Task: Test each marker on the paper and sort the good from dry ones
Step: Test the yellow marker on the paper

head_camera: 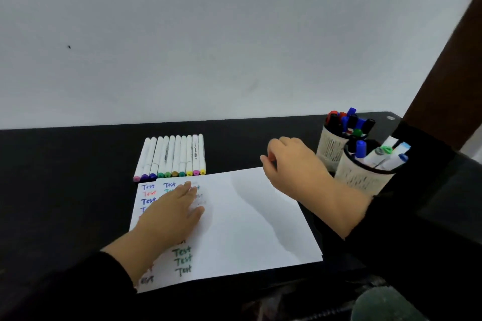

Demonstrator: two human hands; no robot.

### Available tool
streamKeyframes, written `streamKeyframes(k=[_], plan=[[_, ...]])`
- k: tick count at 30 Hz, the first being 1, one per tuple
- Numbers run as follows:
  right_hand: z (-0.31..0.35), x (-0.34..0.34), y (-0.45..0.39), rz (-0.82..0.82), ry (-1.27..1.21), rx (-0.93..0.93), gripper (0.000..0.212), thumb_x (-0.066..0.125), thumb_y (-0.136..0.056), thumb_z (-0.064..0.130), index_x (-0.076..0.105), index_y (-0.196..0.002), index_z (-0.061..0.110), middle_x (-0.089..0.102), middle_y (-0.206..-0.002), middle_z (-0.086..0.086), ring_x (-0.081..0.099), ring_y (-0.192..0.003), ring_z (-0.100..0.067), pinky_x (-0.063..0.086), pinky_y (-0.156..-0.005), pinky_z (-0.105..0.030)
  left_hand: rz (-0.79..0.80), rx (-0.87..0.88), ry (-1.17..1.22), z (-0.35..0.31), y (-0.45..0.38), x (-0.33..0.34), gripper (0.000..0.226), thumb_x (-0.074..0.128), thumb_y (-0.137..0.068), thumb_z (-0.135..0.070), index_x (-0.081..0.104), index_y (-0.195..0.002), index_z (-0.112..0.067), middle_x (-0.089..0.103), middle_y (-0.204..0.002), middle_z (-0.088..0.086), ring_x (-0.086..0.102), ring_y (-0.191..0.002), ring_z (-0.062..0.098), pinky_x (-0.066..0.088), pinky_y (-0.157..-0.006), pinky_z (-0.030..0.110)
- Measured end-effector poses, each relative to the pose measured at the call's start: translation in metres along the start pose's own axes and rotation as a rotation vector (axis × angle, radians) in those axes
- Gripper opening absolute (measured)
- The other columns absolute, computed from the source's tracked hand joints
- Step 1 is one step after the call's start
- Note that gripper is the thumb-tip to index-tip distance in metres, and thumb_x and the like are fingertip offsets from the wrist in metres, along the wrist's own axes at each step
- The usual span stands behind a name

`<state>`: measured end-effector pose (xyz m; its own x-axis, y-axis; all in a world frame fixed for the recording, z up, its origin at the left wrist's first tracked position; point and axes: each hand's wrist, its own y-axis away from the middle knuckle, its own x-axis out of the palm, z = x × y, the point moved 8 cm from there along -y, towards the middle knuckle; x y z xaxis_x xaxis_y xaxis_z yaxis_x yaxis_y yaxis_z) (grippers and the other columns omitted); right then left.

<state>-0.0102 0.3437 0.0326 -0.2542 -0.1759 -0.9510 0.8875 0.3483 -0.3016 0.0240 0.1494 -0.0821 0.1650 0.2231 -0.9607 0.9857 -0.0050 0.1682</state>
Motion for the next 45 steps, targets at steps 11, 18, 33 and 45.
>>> streamKeyframes(k=[11,18,33,45], plan=[[0.06,0.089,-0.07,0.111,-0.126,-0.171,0.021,0.042,-0.099,0.03,0.053,-0.11,0.015,0.054,-0.098,-0.002,0.048,-0.095,-0.017,0.041,-0.074,-0.026,-0.073,0.012,0.039,0.048,0.001,0.001,0.063,0.028,-0.094,-0.056,0.001,-0.148,-0.036,-0.01,-0.153,-0.02,-0.002,-0.142,0.003,0.002,-0.11,0.023],[0.079,0.143,-0.108,0.266,-0.187,-0.26,0.044,0.039,-0.095,0.008,0.05,-0.134,0.024,0.05,-0.111,-0.006,0.044,-0.101,-0.02,0.045,-0.084,-0.032,-0.132,0.031,0.081,0.055,-0.003,0.005,0.064,0.029,-0.094,-0.056,0.0,-0.147,-0.038,-0.011,-0.152,-0.023,-0.004,-0.141,0.001,-0.004,-0.104,0.018],[0.096,0.149,-0.112,0.171,0.153,-0.711,0.037,0.05,-0.093,0.006,0.05,-0.13,0.012,0.057,-0.116,-0.007,0.048,-0.103,-0.024,0.042,-0.082,-0.033,-0.112,0.038,0.058,0.056,-0.003,0.008,0.064,0.029,-0.094,-0.054,0.002,-0.149,-0.034,-0.009,-0.154,-0.019,-0.005,-0.141,0.002,-0.005,-0.103,0.016],[0.045,0.094,-0.061,-0.117,-0.53,-0.057,0.011,0.054,-0.089,0.009,0.051,-0.1,0.009,0.051,-0.076,-0.005,0.046,-0.064,-0.017,0.04,-0.056,-0.031,0.02,0.01,0.025,0.048,0.001,0.009,0.061,0.027,-0.099,-0.046,0.0,-0.15,-0.026,-0.011,-0.156,-0.011,-0.005,-0.143,0.007,0.0,-0.111,0.023]])
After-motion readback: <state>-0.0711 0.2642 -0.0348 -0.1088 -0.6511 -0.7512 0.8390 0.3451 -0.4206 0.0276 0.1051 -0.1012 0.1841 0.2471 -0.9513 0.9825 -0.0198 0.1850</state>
